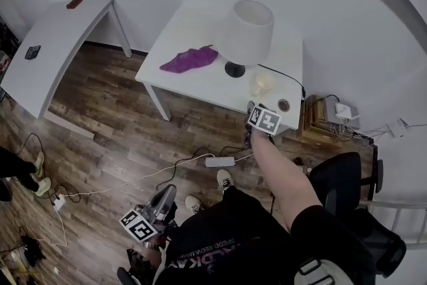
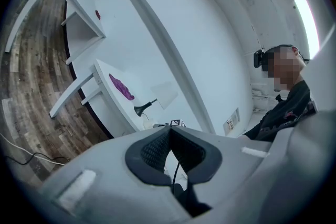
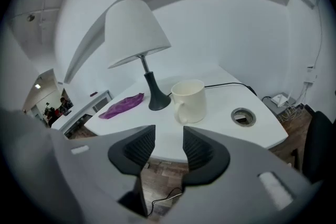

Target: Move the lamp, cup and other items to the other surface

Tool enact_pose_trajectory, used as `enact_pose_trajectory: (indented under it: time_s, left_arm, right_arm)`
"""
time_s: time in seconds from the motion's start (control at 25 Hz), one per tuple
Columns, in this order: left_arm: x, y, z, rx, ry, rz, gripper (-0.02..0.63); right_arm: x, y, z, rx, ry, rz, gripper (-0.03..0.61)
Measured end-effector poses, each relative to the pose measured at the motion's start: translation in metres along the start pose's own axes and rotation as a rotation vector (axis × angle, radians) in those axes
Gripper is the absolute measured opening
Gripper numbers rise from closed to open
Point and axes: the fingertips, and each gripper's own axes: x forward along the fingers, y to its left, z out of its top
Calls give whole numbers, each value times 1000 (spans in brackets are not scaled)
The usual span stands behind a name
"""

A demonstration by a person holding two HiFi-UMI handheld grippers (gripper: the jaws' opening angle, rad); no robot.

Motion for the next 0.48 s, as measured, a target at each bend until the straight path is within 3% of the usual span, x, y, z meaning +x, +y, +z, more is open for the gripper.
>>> enact_pose_trajectory:
  time_s: [0.24,0.48]
  left_arm:
    - [4,8,1,-8,-39,71,-2]
    - [15,7,2,9,-28,82,-2]
  right_arm:
    - [44,-8,17,43,19,-83,176]
    - [64,-20,25,104,35,-152,192]
